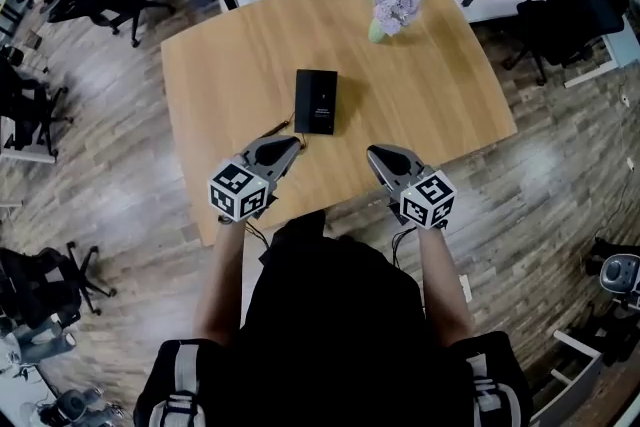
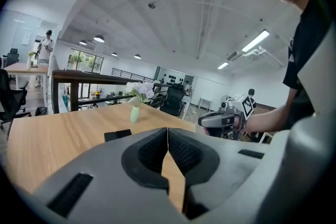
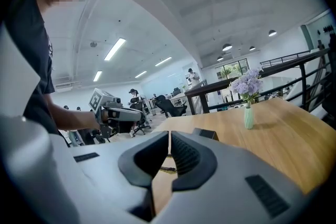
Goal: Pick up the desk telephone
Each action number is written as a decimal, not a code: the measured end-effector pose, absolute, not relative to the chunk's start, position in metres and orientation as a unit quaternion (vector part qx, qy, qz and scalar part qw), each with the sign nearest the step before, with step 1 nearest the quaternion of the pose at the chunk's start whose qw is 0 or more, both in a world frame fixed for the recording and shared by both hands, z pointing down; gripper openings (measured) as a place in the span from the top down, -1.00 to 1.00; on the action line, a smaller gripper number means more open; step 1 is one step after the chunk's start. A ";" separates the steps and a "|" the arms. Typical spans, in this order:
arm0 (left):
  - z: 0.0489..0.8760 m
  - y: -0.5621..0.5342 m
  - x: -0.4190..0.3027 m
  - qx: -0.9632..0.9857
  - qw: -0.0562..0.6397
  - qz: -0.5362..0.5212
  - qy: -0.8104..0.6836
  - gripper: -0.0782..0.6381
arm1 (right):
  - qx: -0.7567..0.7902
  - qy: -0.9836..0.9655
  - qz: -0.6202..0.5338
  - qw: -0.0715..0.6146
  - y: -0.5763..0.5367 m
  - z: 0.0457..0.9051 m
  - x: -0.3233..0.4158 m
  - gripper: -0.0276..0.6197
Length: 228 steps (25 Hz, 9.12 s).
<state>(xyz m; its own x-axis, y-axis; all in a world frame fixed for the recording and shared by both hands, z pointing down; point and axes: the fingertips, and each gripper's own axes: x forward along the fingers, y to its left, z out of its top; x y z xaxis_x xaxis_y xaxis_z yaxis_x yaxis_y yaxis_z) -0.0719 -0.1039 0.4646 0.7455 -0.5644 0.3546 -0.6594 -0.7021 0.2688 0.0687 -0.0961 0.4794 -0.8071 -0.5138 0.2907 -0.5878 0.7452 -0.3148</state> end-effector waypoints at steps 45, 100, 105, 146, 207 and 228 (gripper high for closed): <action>0.622 -0.193 -0.091 0.898 0.305 0.222 -0.224 0.58 | 0.315 -0.877 0.314 0.180 -0.200 0.617 0.010 0.83; 0.725 -0.255 -0.054 0.866 0.400 0.240 -0.182 -0.07 | 0.240 -0.843 0.451 0.169 -0.240 0.722 -0.022 0.28; 0.725 -0.255 -0.054 0.865 0.402 0.237 -0.186 -0.07 | 0.238 -0.841 0.455 0.169 -0.240 0.723 -0.022 0.28; 0.644 -0.205 -0.088 0.886 0.360 0.202 -0.211 -0.05 | 0.265 -0.853 0.417 0.165 -0.190 0.644 -0.055 0.31; 0.530 0.013 0.051 0.889 0.286 0.181 -0.307 -0.03 | 0.187 -0.923 0.303 0.147 0.023 0.534 0.088 0.31; 0.524 0.013 0.073 0.898 0.276 0.195 -0.281 -0.03 | 0.209 -0.920 0.299 0.139 0.024 0.528 0.109 0.31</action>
<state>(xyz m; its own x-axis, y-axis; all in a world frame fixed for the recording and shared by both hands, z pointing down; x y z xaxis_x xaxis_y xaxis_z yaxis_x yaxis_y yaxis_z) 0.0735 0.0127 0.5243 0.7654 -0.3980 0.5057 -0.6132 -0.6897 0.3852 0.1090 0.0240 0.5282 -0.8737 -0.3019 0.3815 -0.4686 0.7331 -0.4930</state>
